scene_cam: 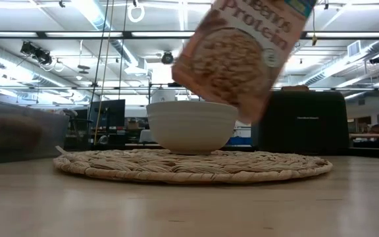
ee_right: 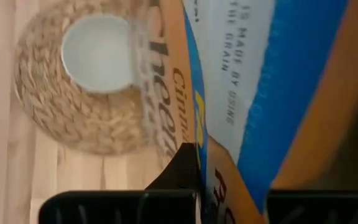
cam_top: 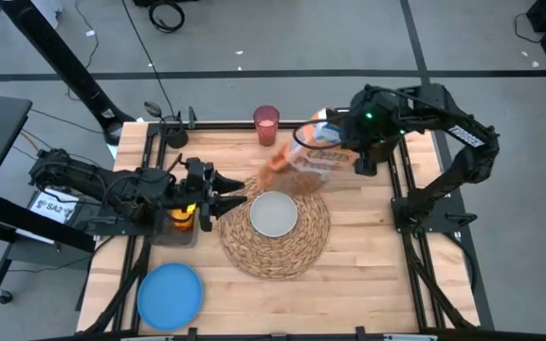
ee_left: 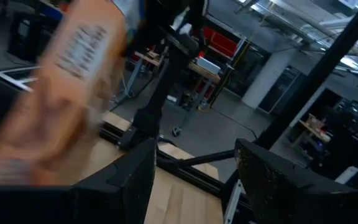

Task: Arrange a breakfast setting
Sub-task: Pour the cereal into the white bowl

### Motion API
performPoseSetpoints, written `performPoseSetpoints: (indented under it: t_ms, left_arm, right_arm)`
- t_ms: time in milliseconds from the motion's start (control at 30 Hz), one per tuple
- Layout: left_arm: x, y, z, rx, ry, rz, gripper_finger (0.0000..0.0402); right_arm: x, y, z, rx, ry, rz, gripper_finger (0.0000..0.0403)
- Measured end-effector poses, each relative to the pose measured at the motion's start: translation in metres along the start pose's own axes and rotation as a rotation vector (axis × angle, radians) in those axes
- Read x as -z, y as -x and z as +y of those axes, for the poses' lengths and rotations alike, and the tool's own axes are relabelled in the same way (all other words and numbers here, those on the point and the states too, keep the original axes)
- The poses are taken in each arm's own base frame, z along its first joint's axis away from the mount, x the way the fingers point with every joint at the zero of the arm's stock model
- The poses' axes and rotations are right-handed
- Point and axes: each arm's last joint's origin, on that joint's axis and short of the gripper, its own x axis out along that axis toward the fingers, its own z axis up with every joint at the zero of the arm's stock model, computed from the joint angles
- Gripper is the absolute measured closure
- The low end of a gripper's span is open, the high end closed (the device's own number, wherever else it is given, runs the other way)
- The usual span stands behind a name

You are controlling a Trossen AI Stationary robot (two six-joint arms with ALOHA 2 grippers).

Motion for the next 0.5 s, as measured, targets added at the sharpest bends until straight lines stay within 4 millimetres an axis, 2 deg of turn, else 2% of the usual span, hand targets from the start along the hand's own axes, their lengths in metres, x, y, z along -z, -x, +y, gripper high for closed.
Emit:
performPoseSetpoints:
  t_ms: [267, 367, 500]
  left_arm:
    - [-0.001, -0.003, 0.005, -0.057, 0.006, -0.029, 0.0176]
    - [0.003, -0.013, 0.010, -0.088, 0.021, -0.028, 0.0176]
    - [0.015, -0.036, 0.018, -0.127, 0.025, -0.033, 0.0176]
  right_arm:
    - [0.049, 0.014, 0.003, 0.093, -0.062, 0.028, 0.0403]
    - [0.063, 0.017, 0.005, 0.124, -0.065, 0.032, 0.0403]
    - [0.071, 0.011, 0.007, 0.126, -0.070, 0.061, 0.0403]
